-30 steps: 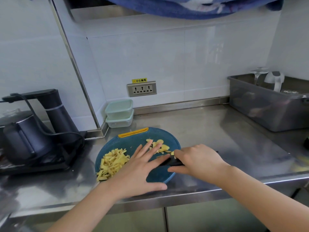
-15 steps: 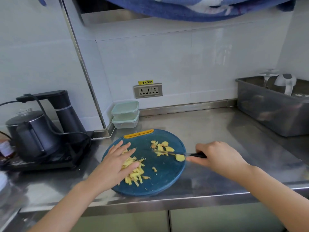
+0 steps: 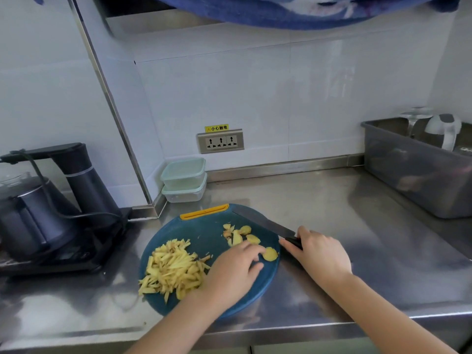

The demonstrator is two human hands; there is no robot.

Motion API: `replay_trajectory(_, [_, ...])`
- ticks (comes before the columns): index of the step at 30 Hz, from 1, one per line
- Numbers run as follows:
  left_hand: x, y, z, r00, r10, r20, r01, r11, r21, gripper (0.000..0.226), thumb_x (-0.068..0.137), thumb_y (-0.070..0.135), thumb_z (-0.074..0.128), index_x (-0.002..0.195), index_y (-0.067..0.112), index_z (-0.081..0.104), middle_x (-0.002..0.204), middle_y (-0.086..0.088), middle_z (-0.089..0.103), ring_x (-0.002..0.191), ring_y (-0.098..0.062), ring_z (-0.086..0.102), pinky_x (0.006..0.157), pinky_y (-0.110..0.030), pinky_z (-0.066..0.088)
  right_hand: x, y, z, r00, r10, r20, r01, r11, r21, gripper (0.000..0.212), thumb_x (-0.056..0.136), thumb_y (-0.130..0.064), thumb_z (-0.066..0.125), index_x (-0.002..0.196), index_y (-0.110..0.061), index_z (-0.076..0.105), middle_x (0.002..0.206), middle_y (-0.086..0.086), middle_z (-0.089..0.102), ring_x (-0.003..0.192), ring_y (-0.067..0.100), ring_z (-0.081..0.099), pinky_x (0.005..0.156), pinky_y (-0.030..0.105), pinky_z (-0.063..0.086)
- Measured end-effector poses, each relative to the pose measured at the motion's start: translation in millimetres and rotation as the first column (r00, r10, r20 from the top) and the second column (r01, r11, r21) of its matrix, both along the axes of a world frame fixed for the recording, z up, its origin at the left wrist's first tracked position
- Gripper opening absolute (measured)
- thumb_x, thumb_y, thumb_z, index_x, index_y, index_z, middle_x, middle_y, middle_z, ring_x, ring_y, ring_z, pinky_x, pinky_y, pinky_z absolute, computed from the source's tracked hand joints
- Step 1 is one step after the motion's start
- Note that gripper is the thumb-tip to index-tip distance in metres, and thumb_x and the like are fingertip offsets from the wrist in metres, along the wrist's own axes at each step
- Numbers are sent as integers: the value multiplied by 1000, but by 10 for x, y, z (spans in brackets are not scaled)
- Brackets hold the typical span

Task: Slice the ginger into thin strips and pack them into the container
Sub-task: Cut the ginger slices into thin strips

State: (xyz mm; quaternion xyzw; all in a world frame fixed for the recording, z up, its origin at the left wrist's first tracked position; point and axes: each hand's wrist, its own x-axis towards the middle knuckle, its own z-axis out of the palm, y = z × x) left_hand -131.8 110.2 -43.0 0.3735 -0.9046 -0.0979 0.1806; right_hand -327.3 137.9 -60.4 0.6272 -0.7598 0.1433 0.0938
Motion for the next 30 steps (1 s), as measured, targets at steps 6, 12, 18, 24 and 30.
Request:
replay_trajectory(6, [503,3,-80,995,66,80,-64,997,-33,36,97,20,44,131,32,41,86,22,41,67,5,43,62,-11,35,-33,-152,-88,1000,23,21,-21,996,-89,49,92,-66,30,87,-19,41,82,-4,63,75,23,64,56,30,36])
replay_trajectory(12, [472,-197,126,984,177,-22,-178,984,-30,29,95,25,51,123,34,50,81,21,55,71,3,55,62,-12,42,-141,-405,-109,999,3,52,2,996,-95,50,92,-68,30,88,-19,42,83,-4,61,76,22,63,56,31,37])
replay_trajectory(18, [-57,-760,186,972,235,10,-235,965,116,34,95,20,53,129,20,58,116,5,65,99,-7,59,90,-19,43,-206,-428,-123,990,4,139,17,989,-149,47,90,-66,37,87,-20,44,79,-6,60,73,22,62,55,31,40])
replay_trajectory(24, [-187,-1019,169,963,237,128,-265,923,279,36,82,24,74,116,15,65,98,1,68,81,-8,59,70,-18,45,-219,-392,-107,990,74,116,-60,991,-121,48,89,-69,35,87,-22,42,80,-7,58,74,19,61,56,29,35])
replay_trajectory(30, [-118,-990,119,965,239,108,-258,938,230,12,85,30,68,96,27,67,89,15,60,92,-8,59,90,-35,47,-212,-377,-95,988,90,125,-68,983,-168,47,88,-69,37,87,-22,44,79,-6,62,72,19,61,56,29,40])
